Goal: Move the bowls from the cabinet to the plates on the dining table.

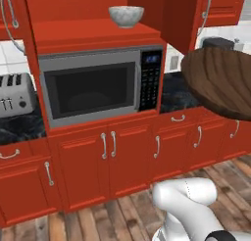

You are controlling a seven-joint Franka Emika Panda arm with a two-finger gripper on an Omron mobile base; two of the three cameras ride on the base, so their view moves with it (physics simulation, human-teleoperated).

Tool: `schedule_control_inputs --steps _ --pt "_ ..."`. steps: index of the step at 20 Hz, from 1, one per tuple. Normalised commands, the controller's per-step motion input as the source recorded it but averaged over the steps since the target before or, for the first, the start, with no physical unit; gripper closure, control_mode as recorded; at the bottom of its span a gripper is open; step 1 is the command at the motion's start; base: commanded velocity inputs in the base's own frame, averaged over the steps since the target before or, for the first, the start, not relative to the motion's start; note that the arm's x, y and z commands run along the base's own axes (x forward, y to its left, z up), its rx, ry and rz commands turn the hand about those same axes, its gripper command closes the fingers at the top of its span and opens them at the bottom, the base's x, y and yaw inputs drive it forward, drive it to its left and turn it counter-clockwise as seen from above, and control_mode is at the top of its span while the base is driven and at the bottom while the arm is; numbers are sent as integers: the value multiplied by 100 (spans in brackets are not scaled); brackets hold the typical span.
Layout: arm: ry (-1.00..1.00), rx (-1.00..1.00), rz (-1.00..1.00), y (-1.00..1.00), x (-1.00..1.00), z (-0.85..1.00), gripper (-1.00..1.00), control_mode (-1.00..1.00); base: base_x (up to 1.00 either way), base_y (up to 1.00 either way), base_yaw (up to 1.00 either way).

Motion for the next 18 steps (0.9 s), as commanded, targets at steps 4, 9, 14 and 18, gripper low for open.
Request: schedule_control_inputs --steps 4,9,14,18 --pt "0 0 0 0 0 0 100 100 0 -77 -47" --pt "0 0 0 0 0 0 100 100 0 -80 -47" --pt "0 0 0 0 0 0 100 100 4 -82 -48" --pt "0 0 0 0 0 0 100 100 10 -85 -49"
